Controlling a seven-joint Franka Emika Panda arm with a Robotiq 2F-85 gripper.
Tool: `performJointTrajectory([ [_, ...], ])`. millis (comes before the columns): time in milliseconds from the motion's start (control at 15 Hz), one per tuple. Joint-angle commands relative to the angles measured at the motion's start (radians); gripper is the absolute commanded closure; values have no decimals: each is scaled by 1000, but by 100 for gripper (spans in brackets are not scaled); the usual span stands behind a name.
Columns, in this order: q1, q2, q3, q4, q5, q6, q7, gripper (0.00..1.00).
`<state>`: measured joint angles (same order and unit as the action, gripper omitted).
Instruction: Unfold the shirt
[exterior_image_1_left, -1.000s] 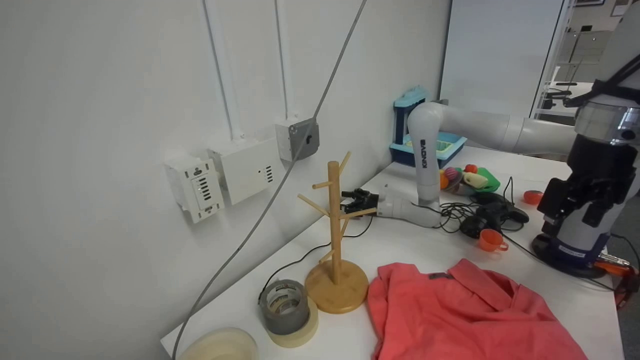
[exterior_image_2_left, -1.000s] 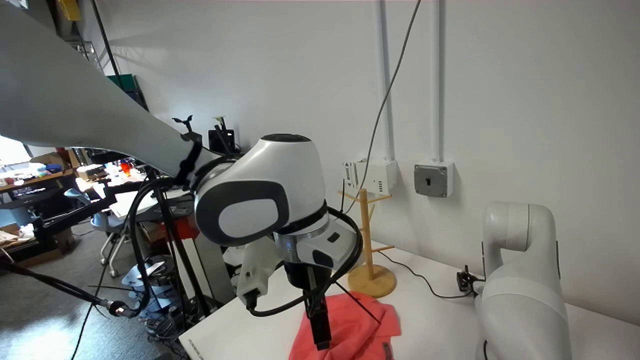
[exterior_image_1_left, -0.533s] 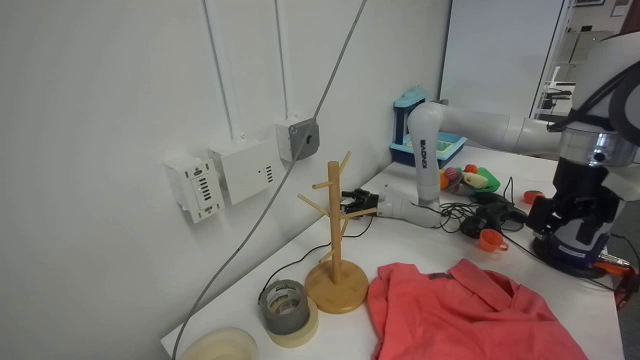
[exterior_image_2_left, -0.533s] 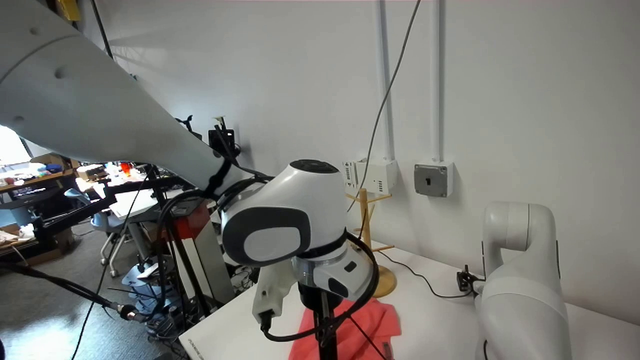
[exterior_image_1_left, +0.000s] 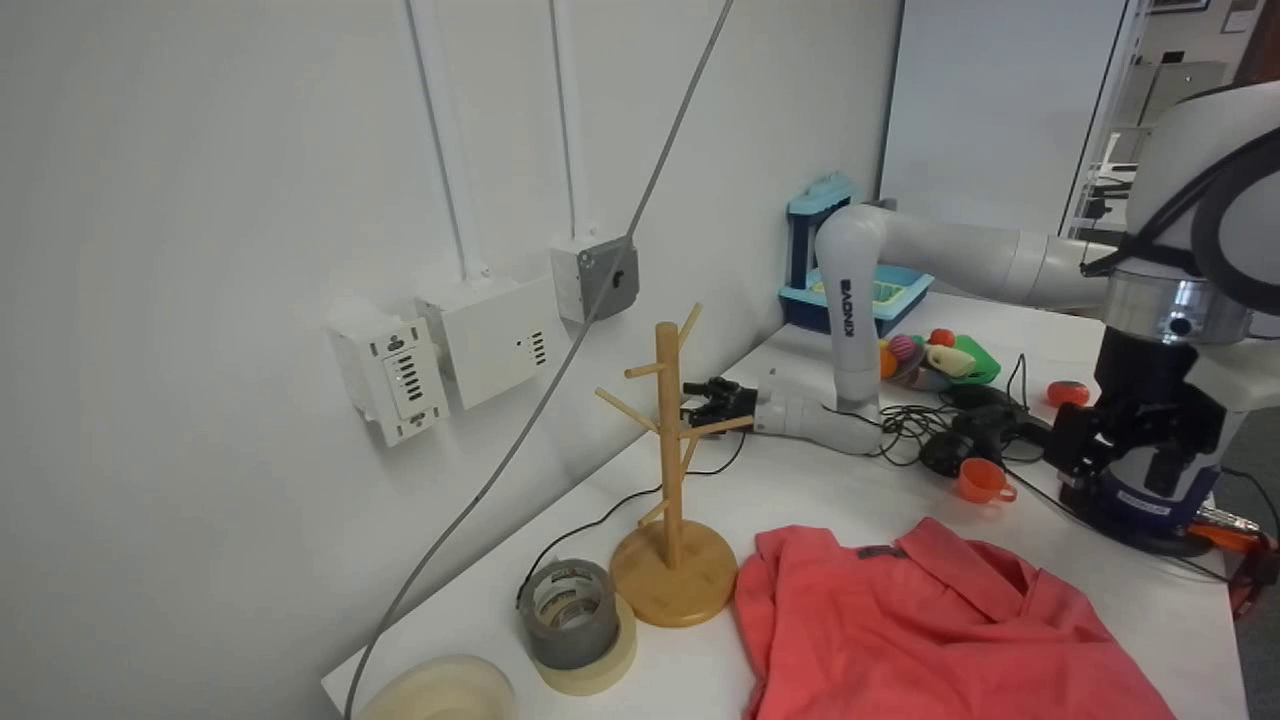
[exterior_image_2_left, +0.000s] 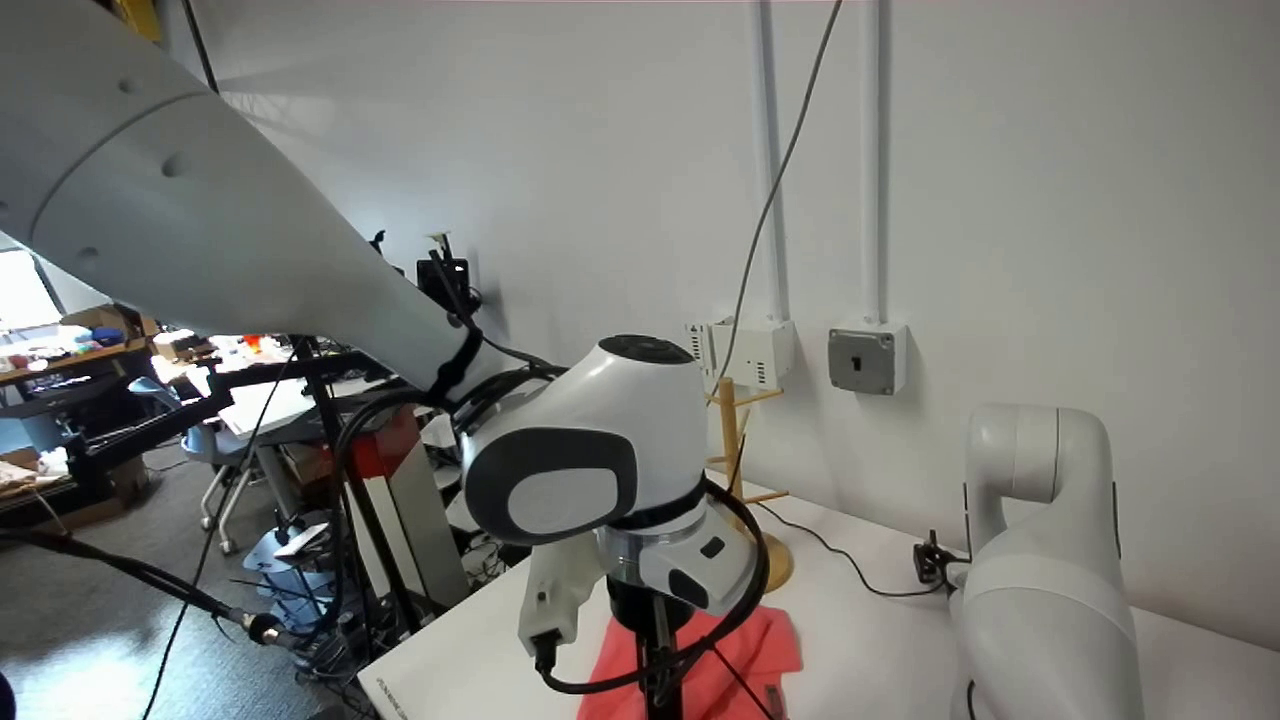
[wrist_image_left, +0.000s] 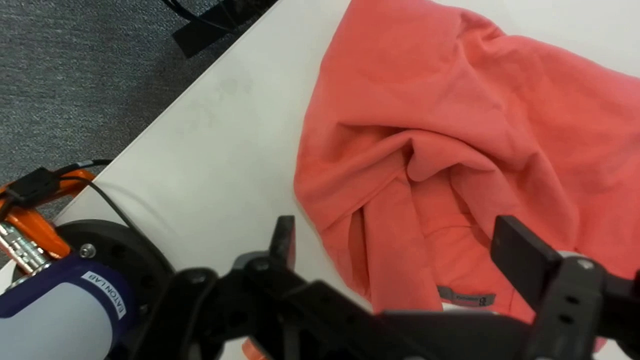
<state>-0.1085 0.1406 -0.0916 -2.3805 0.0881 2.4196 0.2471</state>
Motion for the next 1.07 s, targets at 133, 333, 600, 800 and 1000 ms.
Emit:
performJointTrajectory([
  [133,9,169,-23,116,-16,45,47,0],
  [333,12,258,-27,174,-9,69,43,0],
  [600,14,354,-29,232,4,114,43,0],
  [800,18,411,-37,257,8,149,63,0],
  [1000,20,447,-47,268,15,169,91,0],
])
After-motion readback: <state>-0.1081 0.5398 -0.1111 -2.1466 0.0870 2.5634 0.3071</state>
